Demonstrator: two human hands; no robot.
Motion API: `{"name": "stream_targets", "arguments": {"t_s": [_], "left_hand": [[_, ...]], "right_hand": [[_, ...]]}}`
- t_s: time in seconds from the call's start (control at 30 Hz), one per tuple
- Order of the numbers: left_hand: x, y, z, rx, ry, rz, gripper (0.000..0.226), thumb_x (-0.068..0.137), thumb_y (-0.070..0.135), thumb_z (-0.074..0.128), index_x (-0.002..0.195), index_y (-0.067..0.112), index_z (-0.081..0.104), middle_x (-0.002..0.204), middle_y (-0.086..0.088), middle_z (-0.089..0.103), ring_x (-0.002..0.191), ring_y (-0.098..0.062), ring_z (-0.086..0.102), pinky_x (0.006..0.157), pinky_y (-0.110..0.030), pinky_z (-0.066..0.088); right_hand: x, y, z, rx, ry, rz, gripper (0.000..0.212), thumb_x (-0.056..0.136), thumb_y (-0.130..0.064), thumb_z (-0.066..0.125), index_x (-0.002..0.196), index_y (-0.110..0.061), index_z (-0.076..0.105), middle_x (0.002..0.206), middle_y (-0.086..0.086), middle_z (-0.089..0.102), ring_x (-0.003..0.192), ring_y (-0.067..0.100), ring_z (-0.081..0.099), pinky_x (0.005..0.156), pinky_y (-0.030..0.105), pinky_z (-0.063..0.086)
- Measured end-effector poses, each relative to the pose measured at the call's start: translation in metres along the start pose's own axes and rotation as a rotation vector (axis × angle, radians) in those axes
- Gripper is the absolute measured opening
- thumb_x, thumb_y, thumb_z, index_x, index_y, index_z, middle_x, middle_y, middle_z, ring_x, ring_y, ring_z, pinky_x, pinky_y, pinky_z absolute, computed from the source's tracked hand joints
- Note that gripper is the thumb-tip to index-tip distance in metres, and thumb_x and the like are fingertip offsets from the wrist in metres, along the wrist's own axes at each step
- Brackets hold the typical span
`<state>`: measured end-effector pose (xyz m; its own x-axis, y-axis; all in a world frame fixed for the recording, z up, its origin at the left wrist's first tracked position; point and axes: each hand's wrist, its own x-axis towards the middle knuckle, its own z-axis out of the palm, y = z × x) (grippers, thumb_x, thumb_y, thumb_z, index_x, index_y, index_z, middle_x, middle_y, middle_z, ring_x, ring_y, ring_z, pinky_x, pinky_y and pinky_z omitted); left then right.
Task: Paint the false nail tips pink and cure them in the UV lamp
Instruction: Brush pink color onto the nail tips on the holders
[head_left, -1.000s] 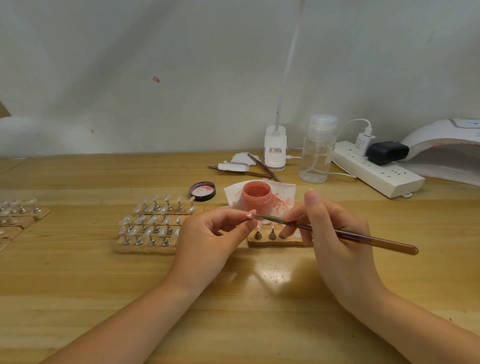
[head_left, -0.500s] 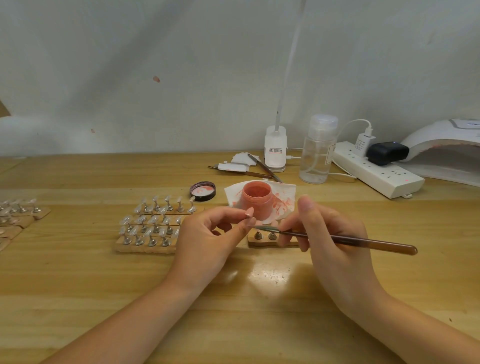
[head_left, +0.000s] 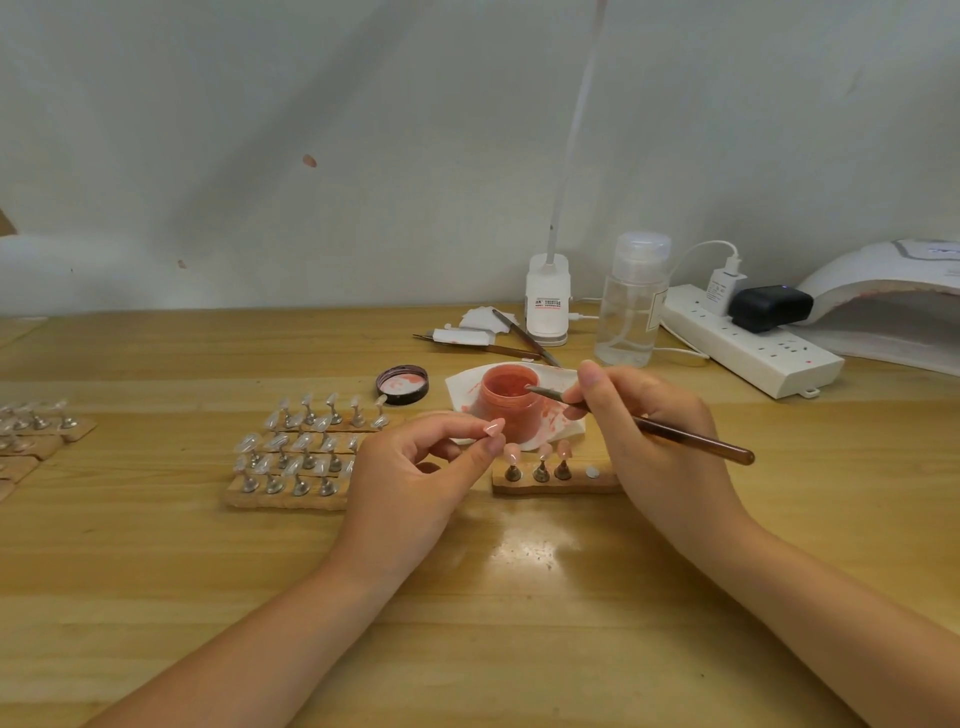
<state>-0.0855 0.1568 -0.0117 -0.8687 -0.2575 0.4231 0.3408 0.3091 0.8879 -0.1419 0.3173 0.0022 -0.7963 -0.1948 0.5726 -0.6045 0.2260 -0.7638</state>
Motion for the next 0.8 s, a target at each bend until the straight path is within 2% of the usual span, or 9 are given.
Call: {"name": "stream_targets", "arguments": {"t_s": [0.2, 0.4, 0.53, 0.67, 0.73, 0.8], "left_hand": [[0.000, -0.001, 0.000, 0.001, 0.000, 0.001, 0.015, 0.062, 0.035, 0.068, 0.073, 0.046, 0.071, 0.084, 0.008, 0.069, 0.062, 0.001, 0.052, 0.059, -0.015, 0.044], [0.000, 0.001, 0.000, 0.004, -0.004, 0.001, 0.015, 0.062, 0.034, 0.068, 0.071, 0.046, 0.071, 0.086, 0.009, 0.070, 0.064, 0.000, 0.053, 0.060, -0.014, 0.044], [0.000, 0.001, -0.001, 0.015, -0.018, 0.004, 0.018, 0.067, 0.028, 0.069, 0.074, 0.044, 0.072, 0.086, 0.009, 0.070, 0.065, -0.002, 0.053, 0.060, -0.014, 0.044], [-0.001, 0.002, -0.001, 0.000, -0.041, 0.015, 0.012, 0.065, 0.035, 0.065, 0.074, 0.039, 0.073, 0.087, 0.004, 0.070, 0.072, -0.016, 0.057, 0.058, -0.014, 0.045], [-0.002, 0.003, -0.001, -0.004, -0.066, 0.022, 0.014, 0.066, 0.037, 0.065, 0.076, 0.035, 0.074, 0.088, 0.002, 0.070, 0.076, -0.018, 0.058, 0.056, -0.012, 0.046], [-0.002, 0.003, -0.001, 0.000, -0.088, 0.039, 0.016, 0.068, 0.037, 0.064, 0.079, 0.032, 0.074, 0.088, 0.004, 0.069, 0.077, -0.019, 0.059, 0.055, -0.014, 0.044]], "right_hand": [[0.001, 0.004, 0.000, -0.010, -0.007, -0.007, 0.026, 0.085, -0.043, 0.044, 0.073, -0.031, 0.063, 0.071, -0.015, 0.065, 0.074, 0.000, 0.062, 0.064, 0.015, 0.048], [-0.001, 0.003, -0.004, 0.039, 0.038, 0.010, 0.030, 0.084, -0.042, 0.042, 0.071, -0.026, 0.065, 0.065, -0.012, 0.065, 0.066, -0.002, 0.062, 0.061, 0.007, 0.044], [-0.003, 0.000, -0.010, 0.077, 0.118, -0.026, 0.032, 0.088, -0.039, 0.040, 0.074, -0.024, 0.063, 0.065, -0.010, 0.064, 0.061, -0.003, 0.058, 0.056, 0.007, 0.040], [-0.007, -0.006, -0.012, 0.219, 0.182, -0.056, 0.039, 0.096, -0.047, 0.031, 0.084, -0.025, 0.061, 0.064, -0.001, 0.068, 0.047, 0.011, 0.057, 0.049, 0.015, 0.046], [-0.011, -0.008, -0.011, 0.239, 0.129, -0.063, 0.048, 0.089, -0.059, 0.029, 0.087, -0.024, 0.061, 0.063, 0.000, 0.068, 0.044, 0.013, 0.055, 0.048, 0.019, 0.047], [-0.013, -0.008, -0.010, 0.214, 0.056, -0.093, 0.048, 0.087, -0.060, 0.034, 0.081, -0.022, 0.062, 0.061, 0.003, 0.066, 0.048, 0.012, 0.058, 0.050, 0.023, 0.049]]}}
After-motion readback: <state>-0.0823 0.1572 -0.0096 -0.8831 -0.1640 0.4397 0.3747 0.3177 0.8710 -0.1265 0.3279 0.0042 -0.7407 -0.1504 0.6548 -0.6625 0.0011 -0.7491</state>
